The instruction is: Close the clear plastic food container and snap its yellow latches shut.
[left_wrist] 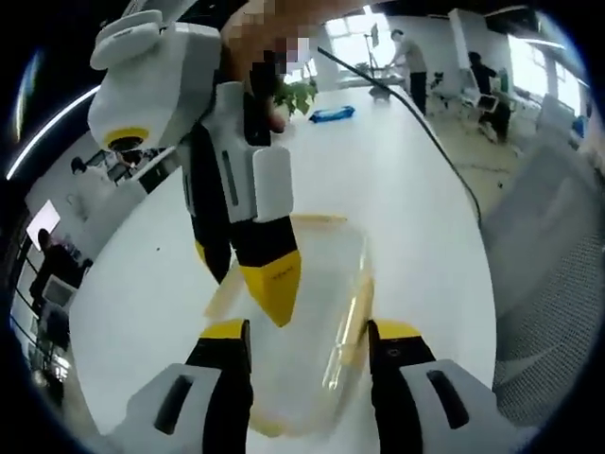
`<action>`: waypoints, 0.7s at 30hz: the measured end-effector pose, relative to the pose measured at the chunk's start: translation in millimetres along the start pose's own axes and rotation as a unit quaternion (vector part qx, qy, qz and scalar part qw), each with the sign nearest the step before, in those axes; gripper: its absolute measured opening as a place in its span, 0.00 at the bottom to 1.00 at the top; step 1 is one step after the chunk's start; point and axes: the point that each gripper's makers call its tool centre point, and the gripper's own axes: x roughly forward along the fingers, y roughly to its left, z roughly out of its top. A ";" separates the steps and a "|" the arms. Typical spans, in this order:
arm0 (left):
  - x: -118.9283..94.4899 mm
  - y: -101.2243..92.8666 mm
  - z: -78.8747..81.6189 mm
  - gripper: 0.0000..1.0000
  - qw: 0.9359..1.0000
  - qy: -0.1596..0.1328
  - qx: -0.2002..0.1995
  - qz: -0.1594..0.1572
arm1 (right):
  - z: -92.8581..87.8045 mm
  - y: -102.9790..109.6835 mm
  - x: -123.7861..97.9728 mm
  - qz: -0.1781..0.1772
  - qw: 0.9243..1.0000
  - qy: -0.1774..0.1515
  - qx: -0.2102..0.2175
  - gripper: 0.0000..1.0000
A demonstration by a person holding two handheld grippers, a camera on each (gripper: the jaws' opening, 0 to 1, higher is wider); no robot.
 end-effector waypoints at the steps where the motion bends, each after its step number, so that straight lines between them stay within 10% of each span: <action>1: -0.1 0.1 0.0 0.47 1.000 0.000 0.001 -0.001 | 0.1 -0.3 0.2 0.003 1.000 0.001 0.000 0.47; 21: 0.0 2.8 1.7 0.43 0.997 0.045 -0.042 -0.040 | -0.9 -1.7 4.9 0.053 0.992 0.112 0.002 0.40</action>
